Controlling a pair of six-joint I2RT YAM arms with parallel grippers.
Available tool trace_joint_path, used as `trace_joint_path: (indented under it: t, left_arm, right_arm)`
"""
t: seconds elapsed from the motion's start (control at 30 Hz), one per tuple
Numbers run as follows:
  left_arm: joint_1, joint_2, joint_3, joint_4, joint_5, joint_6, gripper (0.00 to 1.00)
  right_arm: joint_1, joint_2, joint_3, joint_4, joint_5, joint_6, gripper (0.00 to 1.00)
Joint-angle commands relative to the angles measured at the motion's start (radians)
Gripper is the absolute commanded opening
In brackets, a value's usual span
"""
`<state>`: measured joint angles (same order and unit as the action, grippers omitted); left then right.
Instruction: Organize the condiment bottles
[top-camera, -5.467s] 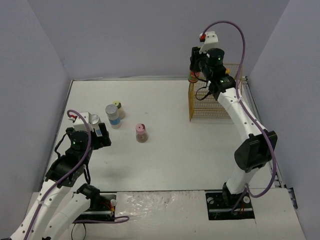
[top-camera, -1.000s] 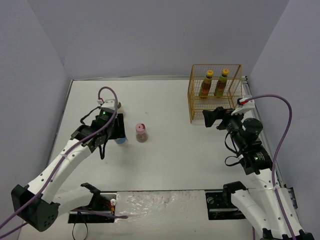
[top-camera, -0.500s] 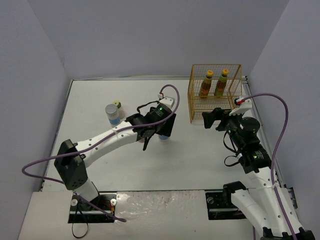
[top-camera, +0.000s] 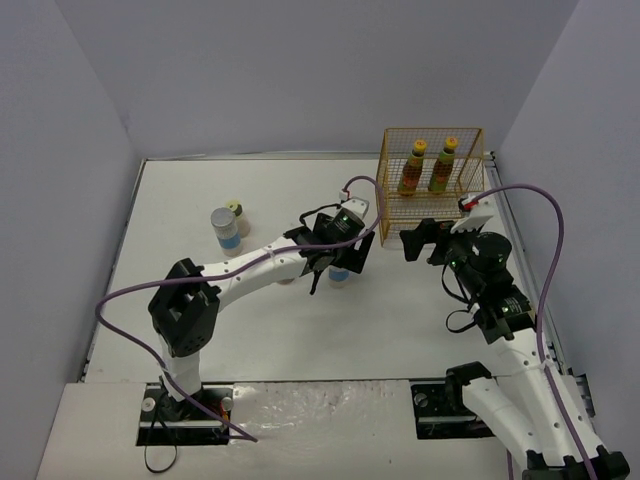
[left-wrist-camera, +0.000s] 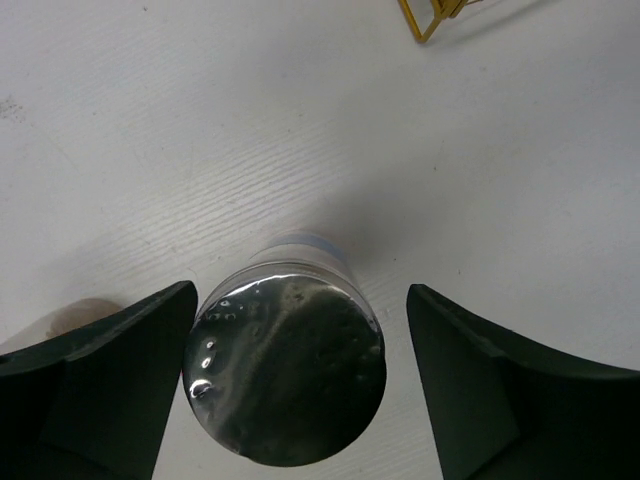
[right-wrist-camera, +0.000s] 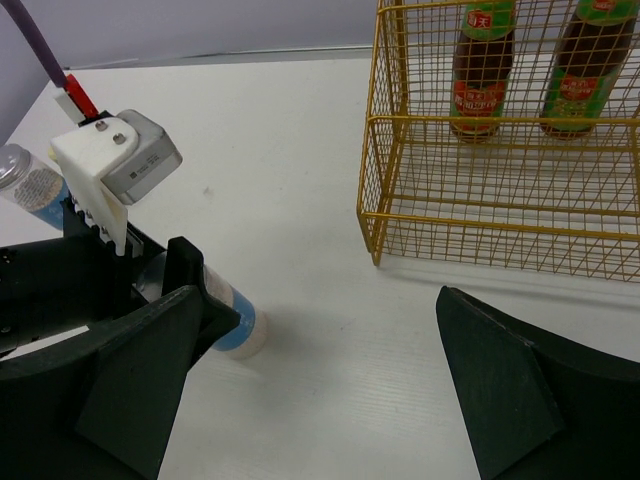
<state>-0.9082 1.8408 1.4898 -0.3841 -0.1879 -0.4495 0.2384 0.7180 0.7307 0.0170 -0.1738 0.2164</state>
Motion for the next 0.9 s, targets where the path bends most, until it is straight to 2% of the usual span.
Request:
trace_joint_path:
  t: [0.0,0.13,0.37,0.6,0.73,0.87]
  left_arm:
    - [0.01,-0.063,0.054,0.061,-0.033,0.011,0.88]
    - [0.029,-0.136,0.041,0.045,-0.062,0.014,0.97]
    - [0.149,-0.316,-0.022,0.0,-0.053,0.011,0.97]
    - [0.331,-0.573,-0.173,-0.044,-0.032,0.032,0.97]
    - [0.431,-0.698,-0.252,-0.068,-0.015,0.042,0.97]
    - [0.556,-0.845,-0.393,-0.1,-0.019,0.042,0.97]
  right_arm:
    - [0.017,0.041,0.016,0.053,-0.039,-0.008,1.0]
    - [0.043,0.091,0.035,0.046,-0.061,-0.022,1.0]
    - [0.171,0.209,0.059,0.085,-0.009,-0.065,1.0]
    - [0.378,0.372,0.099,0.144,0.098,-0.11,1.0]
    - [0.449,0.454,0.12,0.191,0.126,-0.117,1.0]
    - [0.484,0.555,0.15,0.233,0.157,-0.12,1.0]
